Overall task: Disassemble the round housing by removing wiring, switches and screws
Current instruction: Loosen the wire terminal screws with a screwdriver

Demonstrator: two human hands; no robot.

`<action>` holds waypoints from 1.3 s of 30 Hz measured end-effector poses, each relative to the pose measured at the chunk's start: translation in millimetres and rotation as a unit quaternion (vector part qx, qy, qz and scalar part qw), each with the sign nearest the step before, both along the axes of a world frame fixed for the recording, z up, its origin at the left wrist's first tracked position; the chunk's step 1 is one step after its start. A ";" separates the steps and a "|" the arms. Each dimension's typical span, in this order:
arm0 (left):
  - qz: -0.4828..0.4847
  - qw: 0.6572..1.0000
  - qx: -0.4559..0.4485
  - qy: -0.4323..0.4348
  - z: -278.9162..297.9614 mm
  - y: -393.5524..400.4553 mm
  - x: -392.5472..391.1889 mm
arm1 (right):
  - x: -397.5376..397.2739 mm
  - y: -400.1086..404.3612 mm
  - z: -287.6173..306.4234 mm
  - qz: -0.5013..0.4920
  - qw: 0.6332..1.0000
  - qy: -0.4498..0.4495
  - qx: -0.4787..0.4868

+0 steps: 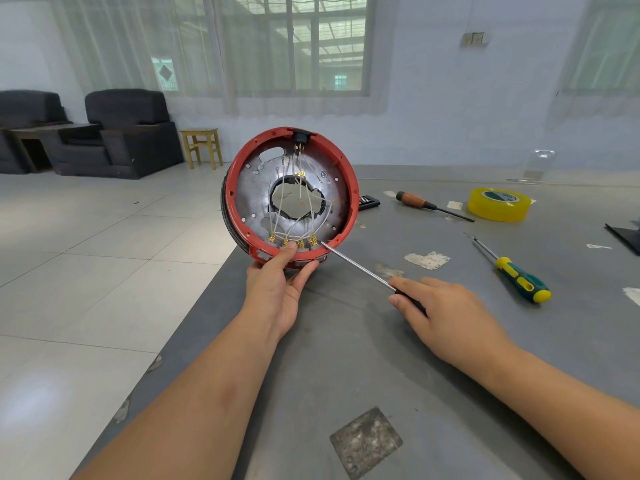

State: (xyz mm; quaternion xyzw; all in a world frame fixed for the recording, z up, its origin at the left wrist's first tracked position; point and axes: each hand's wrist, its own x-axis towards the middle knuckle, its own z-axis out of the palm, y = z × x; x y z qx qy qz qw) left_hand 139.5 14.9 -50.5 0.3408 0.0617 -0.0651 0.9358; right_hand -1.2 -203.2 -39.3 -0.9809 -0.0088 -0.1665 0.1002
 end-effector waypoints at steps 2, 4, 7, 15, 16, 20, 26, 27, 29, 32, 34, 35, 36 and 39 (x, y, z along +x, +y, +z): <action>0.001 1.000 0.000 0.002 0.2 -0.1 0.3 | 0.0 0.6 -0.4 -0.004 1.000 -0.002 0.001; 0.001 1.000 0.000 0.002 0.5 -0.1 0.1 | -0.3 0.8 -1.1 -0.006 1.000 -0.007 0.003; -0.003 1.000 0.002 0.004 1.3 0.0 -1.1 | 0.4 3.2 -1.0 -0.003 1.000 -0.011 0.015; -0.014 1.000 0.004 0.004 3.2 -1.8 -5.5 | 1.3 7.6 -1.3 0.001 0.998 -0.026 0.050; -0.013 1.000 0.005 0.005 3.5 -1.7 -5.8 | 0.5 6.5 -1.2 -0.001 0.998 -0.028 0.056; -0.022 1.000 -0.001 0.010 4.4 -0.2 -7.3 | -3.3 0.0 0.6 -0.014 0.999 -0.029 0.024; -0.028 0.999 -0.008 0.023 6.6 1.2 -9.4 | -3.3 -10.7 4.3 -0.012 0.999 -0.029 -0.045; -0.026 0.999 -0.007 0.025 6.6 1.3 -9.2 | -3.0 -11.6 4.2 -0.012 0.998 -0.034 -0.056; -0.024 0.999 -0.003 0.027 6.0 1.6 -8.3 | -2.3 -13.0 3.7 -0.011 0.996 -0.044 -0.077; -0.029 0.999 0.008 0.019 5.7 2.8 -7.3 | -1.5 -14.4 2.7 -0.005 0.993 -0.061 -0.106; -0.038 0.999 0.019 0.014 5.4 3.9 -6.8 | -1.4 -14.2 2.3 0.003 0.990 -0.079 -0.116; -0.041 0.999 0.025 0.012 5.4 4.4 -6.9 | -1.4 -13.5 2.5 0.004 0.989 -0.089 -0.122; -0.045 0.998 0.032 0.010 5.6 4.4 -6.9 | -1.8 -12.6 2.9 0.006 0.987 -0.096 -0.128; -0.057 0.997 0.052 -0.001 5.9 3.3 -7.6 | -2.6 -10.8 4.0 0.012 0.983 -0.108 -0.149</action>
